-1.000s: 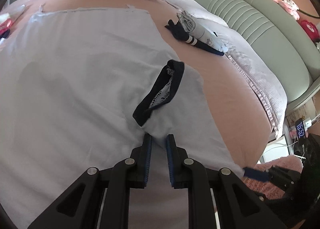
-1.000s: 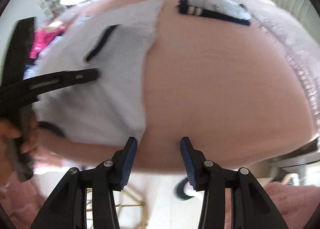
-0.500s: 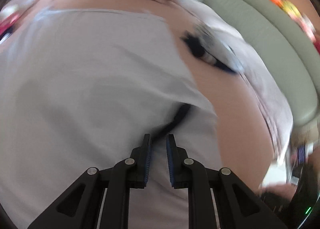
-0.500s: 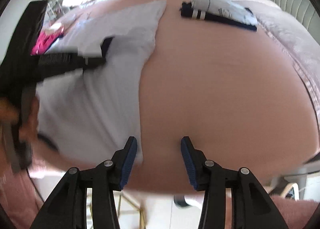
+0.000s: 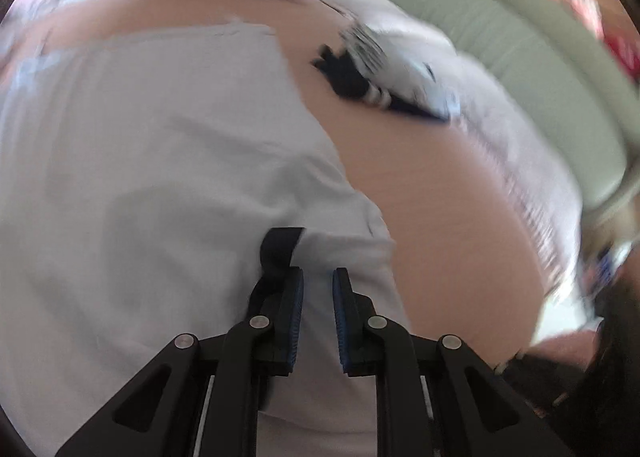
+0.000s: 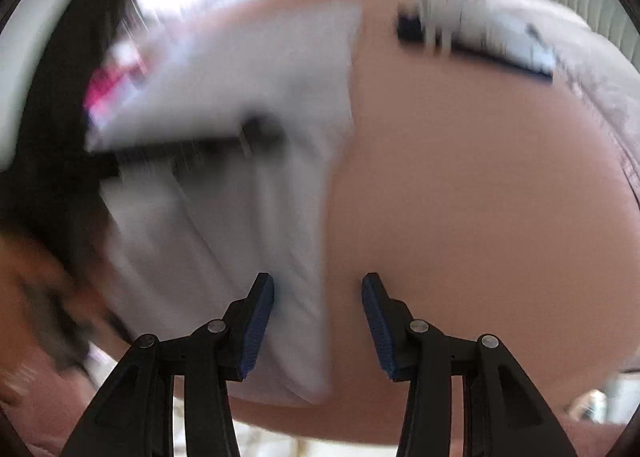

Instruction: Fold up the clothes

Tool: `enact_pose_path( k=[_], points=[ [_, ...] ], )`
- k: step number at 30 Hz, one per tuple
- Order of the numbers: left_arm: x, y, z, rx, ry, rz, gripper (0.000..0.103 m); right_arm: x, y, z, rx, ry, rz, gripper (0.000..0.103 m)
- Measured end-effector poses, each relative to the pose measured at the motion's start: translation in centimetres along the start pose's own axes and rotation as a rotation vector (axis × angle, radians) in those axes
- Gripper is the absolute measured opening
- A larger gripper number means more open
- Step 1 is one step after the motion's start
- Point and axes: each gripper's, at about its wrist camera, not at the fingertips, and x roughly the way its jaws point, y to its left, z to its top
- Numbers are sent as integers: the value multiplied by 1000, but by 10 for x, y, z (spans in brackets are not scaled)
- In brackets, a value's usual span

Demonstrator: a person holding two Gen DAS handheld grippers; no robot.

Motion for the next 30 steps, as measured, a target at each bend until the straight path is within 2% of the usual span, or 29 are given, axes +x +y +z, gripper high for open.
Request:
enact_pose_path(
  k=[3,6,8,10,12,14,17,19,22,25,27,30],
  points=[
    [-15,21,10,-98,-47,-12,13,-8,5,-9,11,9,-26,49],
    [-37,14,18,-62,-61,-36,13,-21,15,-15,38,-15,-65,49],
    [-53,1,7,21,-52,-32,13,-32,22,-9,60,-85,-58,49],
    [-60,-11,-15,98,-33,19,13,-41,29,-3,72,-153,-43,49],
    [-61,-8,-46,132,16,65,13,-36,38,-8,46,-140,-49,49],
    [-62,-2,-65,128,41,120,13,-31,46,-14,20,-127,-55,49],
    [-86,20,-93,68,6,155,13,-24,58,-22,-19,-108,-64,49],
    [-96,33,-111,62,33,209,13,-20,66,-27,-46,-95,-70,49],
    [-110,41,-137,49,90,200,13,-13,79,-35,-85,-76,-79,49],
    [-131,43,-161,31,79,182,13,-17,92,-40,-115,-77,-127,49],
    [-144,44,-167,36,51,186,13,-22,88,-43,-66,-83,-95,49],
    [-159,50,-161,25,-30,235,13,-36,88,-38,-39,-157,-53,49]
  ],
)
